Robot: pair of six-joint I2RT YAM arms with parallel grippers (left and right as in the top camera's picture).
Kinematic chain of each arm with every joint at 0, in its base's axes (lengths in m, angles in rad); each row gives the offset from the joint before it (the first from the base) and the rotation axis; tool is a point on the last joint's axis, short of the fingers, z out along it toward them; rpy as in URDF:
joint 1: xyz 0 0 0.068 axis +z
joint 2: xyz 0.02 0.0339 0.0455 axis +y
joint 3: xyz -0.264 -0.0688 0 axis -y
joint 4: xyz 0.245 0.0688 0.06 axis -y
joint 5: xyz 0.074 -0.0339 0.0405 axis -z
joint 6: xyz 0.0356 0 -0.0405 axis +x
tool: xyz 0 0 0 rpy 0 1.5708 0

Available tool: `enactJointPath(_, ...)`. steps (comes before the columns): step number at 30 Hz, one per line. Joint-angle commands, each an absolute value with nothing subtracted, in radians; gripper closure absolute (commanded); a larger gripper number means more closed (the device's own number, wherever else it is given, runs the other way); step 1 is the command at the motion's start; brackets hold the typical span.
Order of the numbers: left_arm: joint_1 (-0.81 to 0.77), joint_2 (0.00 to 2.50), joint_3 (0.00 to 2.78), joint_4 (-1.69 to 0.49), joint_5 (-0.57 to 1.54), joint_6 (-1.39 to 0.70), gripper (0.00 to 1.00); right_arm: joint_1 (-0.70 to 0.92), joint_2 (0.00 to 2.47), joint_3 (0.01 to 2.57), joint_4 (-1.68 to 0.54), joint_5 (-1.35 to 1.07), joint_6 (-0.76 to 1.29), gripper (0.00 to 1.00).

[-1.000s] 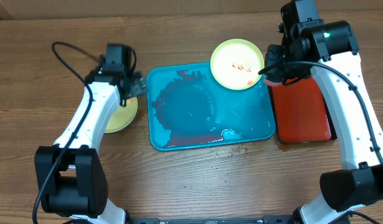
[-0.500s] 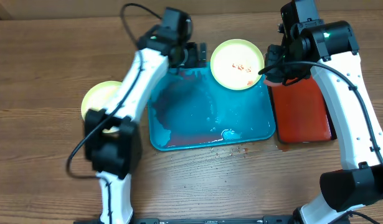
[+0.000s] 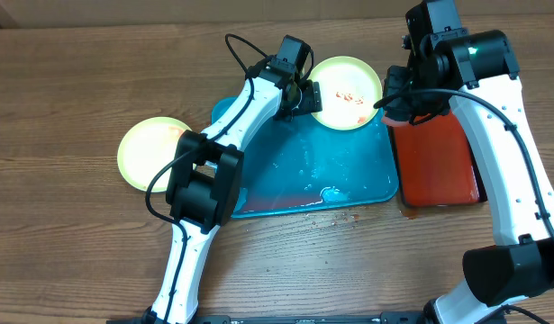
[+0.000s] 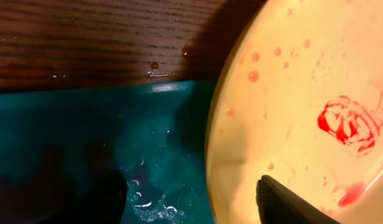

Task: Clean dirty plates on tray and stack at the side
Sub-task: 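Grip the upper yellow plate's rim with the left gripper and pull it to tray center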

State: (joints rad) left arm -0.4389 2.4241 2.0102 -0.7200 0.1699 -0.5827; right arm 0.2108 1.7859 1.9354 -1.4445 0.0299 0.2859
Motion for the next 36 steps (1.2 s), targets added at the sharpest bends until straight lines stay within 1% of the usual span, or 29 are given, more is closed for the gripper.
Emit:
enactJointPath(1,-0.448,2.466,2.032,-0.72,0.192,-0.607,0.36,0.206,1.779,1.943,-1.442,0.032,0.289,0.96)
enactJointPath(3,-0.448,2.474,2.032,-0.721,0.191,-0.606,0.42,0.206,1.779,1.943,-1.442,0.032,0.289,0.96)
enactJointPath(6,-0.448,2.478,2.032,-0.721,0.191,-0.606,0.53,0.206,1.779,1.943,-1.442,0.032,0.289,0.96)
enactJointPath(7,-0.448,2.478,2.032,-0.72,0.173,-0.606,0.69,0.206,1.779,1.943,-1.442,0.032,0.289,0.96)
enactJointPath(8,-0.448,2.478,2.032,-0.721,0.159,-0.606,0.81,0.206,1.779,1.943,-1.443,0.032,0.289,0.96)
enactJointPath(9,-0.448,2.478,2.032,-0.723,0.146,-0.606,0.96,0.206,1.779,1.943,-1.443,0.032,0.289,0.96)
enactJointPath(14,-0.431,2.475,2.032,-0.736,0.118,-0.575,0.96,0.207,1.779,1.943,-1.443,0.024,0.288,0.96)
enactJointPath(17,-0.41,2.453,2.033,-0.794,0.13,-0.534,0.96,0.207,1.779,1.943,-1.442,-0.006,0.289,0.96)
enactJointPath(21,-0.377,2.399,2.033,-0.958,0.127,-0.471,0.96,0.208,1.781,1.942,-1.428,-0.067,0.288,0.96)
enactJointPath(26,-0.352,2.381,2.032,-1.182,0.118,-0.406,0.96,0.236,1.787,1.899,-1.356,-0.157,0.289,0.96)
enactJointPath(28,-0.352,2.384,2.023,-1.252,0.075,-0.398,0.96,0.257,1.79,1.866,-1.324,-0.178,0.289,0.96)
enactJointPath(31,-0.352,2.384,1.995,-1.287,0.025,-0.399,0.96,0.296,1.799,1.808,-1.277,-0.186,0.321,0.96)
enactJointPath(36,-0.351,2.384,1.918,-1.26,0.033,-0.4,0.96,0.365,1.803,1.687,-1.153,-0.186,0.383,0.96)
